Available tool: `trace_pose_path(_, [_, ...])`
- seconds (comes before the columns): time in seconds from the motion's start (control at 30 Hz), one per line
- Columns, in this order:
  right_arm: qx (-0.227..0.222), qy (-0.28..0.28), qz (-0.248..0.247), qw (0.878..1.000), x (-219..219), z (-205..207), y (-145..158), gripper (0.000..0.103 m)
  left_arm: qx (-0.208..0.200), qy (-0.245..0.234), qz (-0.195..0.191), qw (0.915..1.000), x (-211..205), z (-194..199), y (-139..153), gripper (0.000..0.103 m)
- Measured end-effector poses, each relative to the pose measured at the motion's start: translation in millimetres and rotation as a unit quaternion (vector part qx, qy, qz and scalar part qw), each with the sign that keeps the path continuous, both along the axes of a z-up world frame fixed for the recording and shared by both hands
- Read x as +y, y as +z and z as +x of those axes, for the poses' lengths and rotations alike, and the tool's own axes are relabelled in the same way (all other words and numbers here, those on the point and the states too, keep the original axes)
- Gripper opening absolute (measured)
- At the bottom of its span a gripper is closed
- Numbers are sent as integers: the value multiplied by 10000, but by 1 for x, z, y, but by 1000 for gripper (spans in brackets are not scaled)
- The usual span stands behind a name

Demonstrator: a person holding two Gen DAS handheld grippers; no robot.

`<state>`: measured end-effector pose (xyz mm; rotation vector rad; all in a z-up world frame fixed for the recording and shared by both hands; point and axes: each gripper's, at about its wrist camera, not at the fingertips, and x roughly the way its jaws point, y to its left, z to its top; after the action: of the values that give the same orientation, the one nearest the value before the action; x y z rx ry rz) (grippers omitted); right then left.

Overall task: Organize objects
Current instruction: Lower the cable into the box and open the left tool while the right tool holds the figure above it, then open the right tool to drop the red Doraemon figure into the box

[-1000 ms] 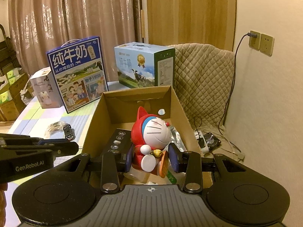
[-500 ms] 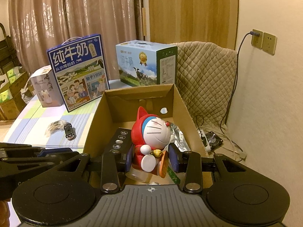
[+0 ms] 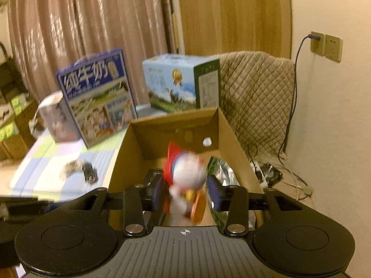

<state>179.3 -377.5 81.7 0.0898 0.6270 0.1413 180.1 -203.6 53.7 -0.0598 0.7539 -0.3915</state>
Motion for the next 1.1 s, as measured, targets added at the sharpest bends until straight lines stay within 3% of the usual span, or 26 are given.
trace_pose_path(0.07, [-111,-60,95,9999,-5,-1,2,60,3,39,21,10000,4,-1,-1,24])
trace_pose_path(0.3, [-9,-223,305,9993,-16,-14,3,60,32,232,9,9997,21,-9,1,32])
trace_pose_path(0.43, [32,-283,409,9988,-16,-29,3,60,21,299,35,9995,31,-25,0,47])
trace_pose_path(0.63, [92,-190,570,9982,-3,-53,11,60,44,451,11,9990,58,-52,1,62])
trace_pose_path(0.9, [46,101,665,9977,36,-88,24,60,-243,742,192,9968,104,-92,19,86])
trace_pose_path(1.1, [42,347,653,9973,69,-109,28,60,-420,931,240,9945,138,-118,30,98])
